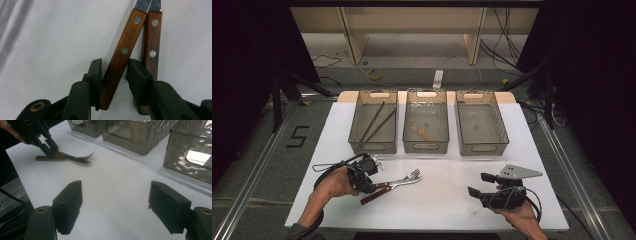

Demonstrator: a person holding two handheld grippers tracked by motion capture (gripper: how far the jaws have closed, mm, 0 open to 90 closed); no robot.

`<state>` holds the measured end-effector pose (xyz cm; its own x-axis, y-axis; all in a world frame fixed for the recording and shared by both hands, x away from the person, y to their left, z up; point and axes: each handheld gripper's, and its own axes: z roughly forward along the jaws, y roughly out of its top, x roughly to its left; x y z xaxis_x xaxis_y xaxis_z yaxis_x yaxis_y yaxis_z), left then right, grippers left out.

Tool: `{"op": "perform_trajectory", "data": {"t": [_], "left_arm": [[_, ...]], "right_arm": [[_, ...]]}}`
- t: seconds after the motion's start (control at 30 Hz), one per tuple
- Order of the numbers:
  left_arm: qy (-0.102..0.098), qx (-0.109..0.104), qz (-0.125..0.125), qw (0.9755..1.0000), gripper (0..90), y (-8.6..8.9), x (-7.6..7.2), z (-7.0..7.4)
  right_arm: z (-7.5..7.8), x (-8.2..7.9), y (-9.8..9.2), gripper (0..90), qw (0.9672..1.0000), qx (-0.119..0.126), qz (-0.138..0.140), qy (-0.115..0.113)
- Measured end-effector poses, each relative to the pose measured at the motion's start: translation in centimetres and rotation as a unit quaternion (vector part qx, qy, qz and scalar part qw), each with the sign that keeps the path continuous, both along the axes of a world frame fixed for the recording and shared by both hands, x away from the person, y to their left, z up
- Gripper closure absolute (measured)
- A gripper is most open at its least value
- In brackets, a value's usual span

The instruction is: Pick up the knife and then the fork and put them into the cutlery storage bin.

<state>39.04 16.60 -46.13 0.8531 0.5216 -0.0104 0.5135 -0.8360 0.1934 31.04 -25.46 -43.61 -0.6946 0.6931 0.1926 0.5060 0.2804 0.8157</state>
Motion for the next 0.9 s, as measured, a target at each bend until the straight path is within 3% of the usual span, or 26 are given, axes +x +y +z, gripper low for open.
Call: {"op": "perform_trajectory", "data": {"t": [0.23, 0.4, 0.43, 0.6, 0.9], "left_arm": [[-0.001, 0.003, -0.024, 0.9997, 69.6, -0.1, -0.2, 0.1], [-0.003, -0.007, -0.03, 0.9995, 72.4, -0.1, -0.3, 0.0], [-0.004, 0.001, -0.041, 0.9992, 73.1, -0.1, -0.3, 0.1], [-0.004, 0.0, -0.046, 0.9989, 74.9, -0.1, -0.4, 0.1], [-0.002, -0.032, -0.034, 0.9989, 75.2, -0.6, -0.8, 1.3]], "right_arm": [[0.0, 0.1, 0.0, 28.0, 1.0, 0.001, 0.0, 0.001], [0.0, 0.0, 0.0, 28.0, 1.0, 0.0, 0.0, 0.001], [0.0, 0.0, 0.0, 28.0, 1.0, 0.0, 0.0, 0.001], [0.0, 0.0, 0.0, 28.1, 1.0, 0.0, 0.001, 0.0], [0.1, 0.0, -0.1, 28.1, 1.0, 0.001, 0.002, -0.002]]}}
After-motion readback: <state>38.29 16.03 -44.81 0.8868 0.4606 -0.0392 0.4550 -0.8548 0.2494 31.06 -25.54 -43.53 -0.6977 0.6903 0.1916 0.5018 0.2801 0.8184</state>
